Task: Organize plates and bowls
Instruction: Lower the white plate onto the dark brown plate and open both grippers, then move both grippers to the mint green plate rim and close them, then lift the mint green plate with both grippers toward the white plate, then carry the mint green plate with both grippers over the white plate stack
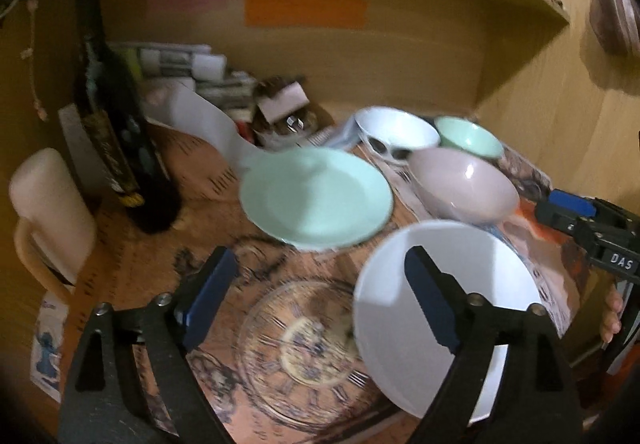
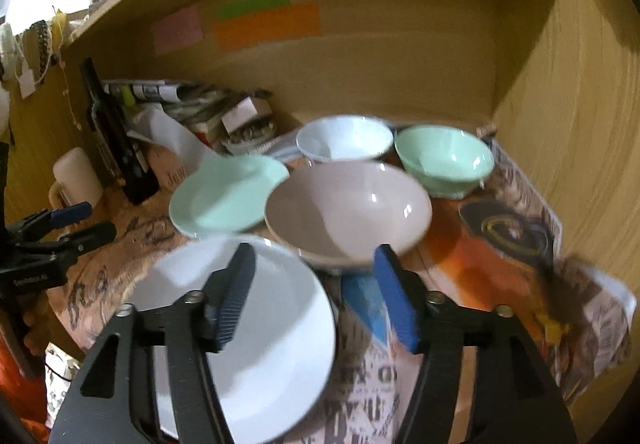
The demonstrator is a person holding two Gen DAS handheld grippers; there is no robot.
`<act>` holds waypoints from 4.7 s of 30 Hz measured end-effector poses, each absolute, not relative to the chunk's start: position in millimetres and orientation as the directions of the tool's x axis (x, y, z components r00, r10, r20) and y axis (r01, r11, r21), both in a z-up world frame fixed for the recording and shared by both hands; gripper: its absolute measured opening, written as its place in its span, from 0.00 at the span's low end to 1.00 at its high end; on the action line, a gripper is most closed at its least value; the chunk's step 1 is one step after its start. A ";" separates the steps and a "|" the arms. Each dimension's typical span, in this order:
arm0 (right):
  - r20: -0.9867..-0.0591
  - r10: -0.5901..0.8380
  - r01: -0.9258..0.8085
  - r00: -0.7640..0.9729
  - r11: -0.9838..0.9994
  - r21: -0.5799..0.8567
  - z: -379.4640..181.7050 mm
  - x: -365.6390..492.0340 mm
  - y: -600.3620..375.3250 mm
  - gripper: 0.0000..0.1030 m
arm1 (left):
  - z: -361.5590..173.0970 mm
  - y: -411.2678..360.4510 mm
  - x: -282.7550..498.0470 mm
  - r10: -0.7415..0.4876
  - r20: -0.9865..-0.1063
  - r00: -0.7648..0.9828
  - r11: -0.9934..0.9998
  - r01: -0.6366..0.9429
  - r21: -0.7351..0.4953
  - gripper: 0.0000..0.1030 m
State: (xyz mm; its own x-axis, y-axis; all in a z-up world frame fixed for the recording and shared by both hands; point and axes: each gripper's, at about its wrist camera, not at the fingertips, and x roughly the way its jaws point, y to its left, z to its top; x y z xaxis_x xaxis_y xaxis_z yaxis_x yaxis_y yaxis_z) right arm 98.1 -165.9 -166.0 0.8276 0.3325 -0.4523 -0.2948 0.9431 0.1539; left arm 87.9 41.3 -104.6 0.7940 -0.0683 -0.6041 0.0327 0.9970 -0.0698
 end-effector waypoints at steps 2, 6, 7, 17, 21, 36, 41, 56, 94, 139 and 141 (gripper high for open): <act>-0.441 0.338 -0.308 0.831 0.941 0.142 -159.3 103.3 -163.1 0.61 | -99.5 46.9 88.5 -0.043 -0.589 0.807 0.998 0.011 -0.058 0.89; -0.432 0.306 -0.306 0.848 0.949 0.071 -148.5 118.5 -153.6 0.61 | -95.0 59.1 97.3 -0.007 -0.573 0.820 0.998 -0.026 -0.049 0.93; -0.434 0.306 -0.310 0.847 0.949 0.064 -146.7 123.6 -151.9 0.61 | -94.8 62.0 100.0 0.001 -0.571 0.821 0.998 -0.035 -0.047 0.93; -0.484 0.350 -0.381 0.802 0.924 0.036 -134.9 180.2 -119.5 0.61 | -105.4 92.2 144.2 0.026 -0.623 0.782 0.992 -0.098 -0.082 0.94; -0.534 0.381 -0.419 0.755 0.906 0.054 -143.4 216.9 -117.0 0.61 | -114.6 101.0 167.5 0.039 -0.661 0.749 0.991 -0.116 -0.072 0.94; -0.748 0.408 -0.481 0.524 0.866 0.135 -178.9 316.8 -90.9 0.50 | -164.7 115.6 226.1 -0.062 -0.785 0.616 0.991 -0.058 -0.124 0.94; -0.796 0.413 -0.486 0.441 0.856 0.175 -191.6 332.1 -81.0 0.38 | -170.0 118.4 231.5 -0.079 -0.790 0.608 0.990 -0.046 -0.135 0.93; -0.867 0.266 -0.484 0.422 0.874 0.033 -208.3 333.7 -54.0 0.24 | -187.4 120.9 243.3 -0.185 -0.822 0.538 0.975 -0.006 -0.223 0.42; -0.744 0.413 -0.508 0.526 0.854 0.115 -156.3 269.3 -64.8 0.17 | -143.5 115.2 181.2 -0.171 -0.717 0.676 0.978 0.029 -0.205 0.35; -0.607 0.426 -0.412 0.671 0.895 0.174 -162.3 115.2 -135.9 0.17 | -108.1 44.7 87.6 -0.190 -0.679 0.709 0.982 0.128 -0.141 0.36; -0.612 0.420 -0.402 0.671 0.899 0.177 -166.2 112.0 -139.4 0.17 | -111.0 39.1 86.8 -0.198 -0.684 0.702 0.980 0.140 -0.140 0.36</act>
